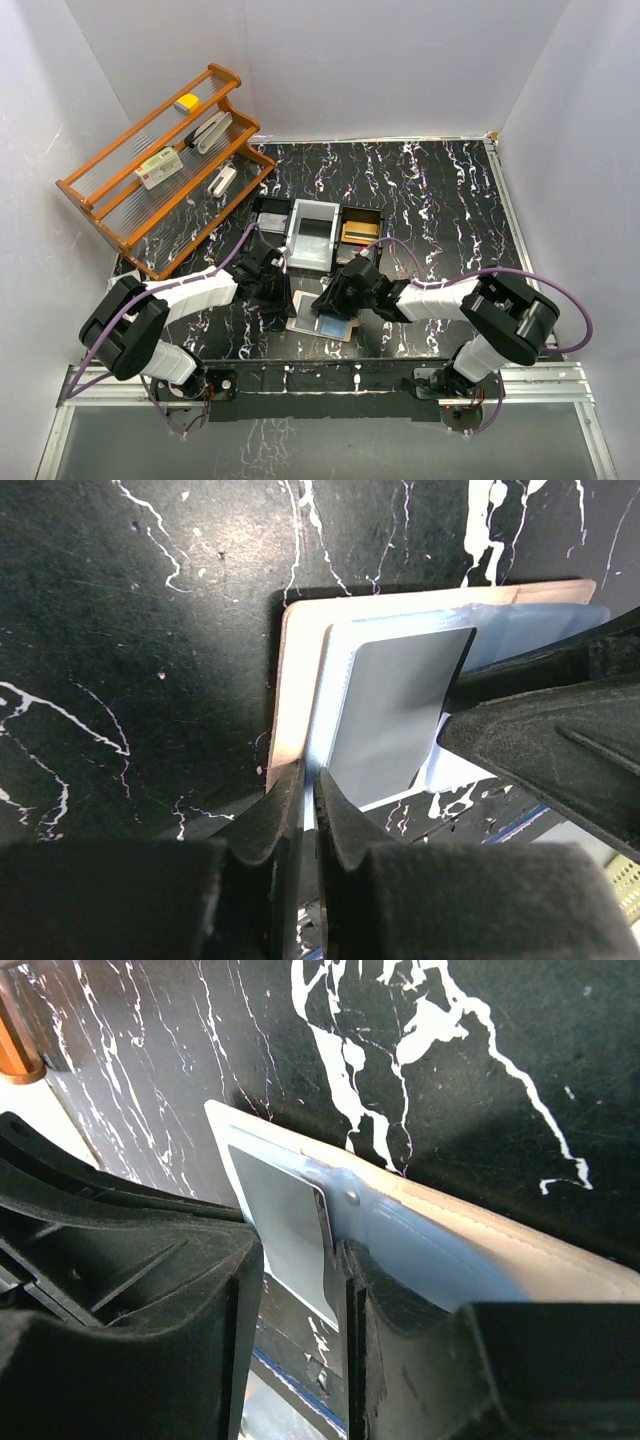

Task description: Take the credit cards out of the card holder

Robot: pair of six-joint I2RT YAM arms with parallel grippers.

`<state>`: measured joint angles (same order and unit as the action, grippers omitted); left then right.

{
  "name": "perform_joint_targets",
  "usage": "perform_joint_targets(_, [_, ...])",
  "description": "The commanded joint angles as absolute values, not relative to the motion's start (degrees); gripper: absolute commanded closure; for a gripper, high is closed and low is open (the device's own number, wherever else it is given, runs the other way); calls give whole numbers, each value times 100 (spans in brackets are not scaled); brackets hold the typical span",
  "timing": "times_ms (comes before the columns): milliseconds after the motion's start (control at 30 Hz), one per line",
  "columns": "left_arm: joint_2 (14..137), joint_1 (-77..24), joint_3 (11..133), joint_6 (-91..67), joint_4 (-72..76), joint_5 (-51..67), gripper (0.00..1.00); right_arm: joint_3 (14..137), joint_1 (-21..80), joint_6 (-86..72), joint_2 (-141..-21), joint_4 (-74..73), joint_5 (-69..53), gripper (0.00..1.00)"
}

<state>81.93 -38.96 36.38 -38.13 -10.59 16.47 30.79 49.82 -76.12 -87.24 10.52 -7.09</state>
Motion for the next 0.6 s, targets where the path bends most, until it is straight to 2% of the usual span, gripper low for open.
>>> perform_joint_targets(0, [8302, -3994, 3470, -3778, -1298, 1613, 94, 3369, 5018, -7304, -8577, 162, -160, 65])
perform_joint_targets(167, [8159, -4008, 3577, -3755, -1414, 1449, 93, 3351, 5027, -7253, -8489, 76, -70, 66])
perform_joint_targets(433, [7460, -4041, 3884, -3867, -1200, 1336, 75, 3047, 5027, -7410, -8548, 531, -260, 71])
perform_joint_targets(567, [7586, -4058, 3838, -3773, -1011, 1587, 74, 3002, 5027, -7417, -8547, 588, -273, 71])
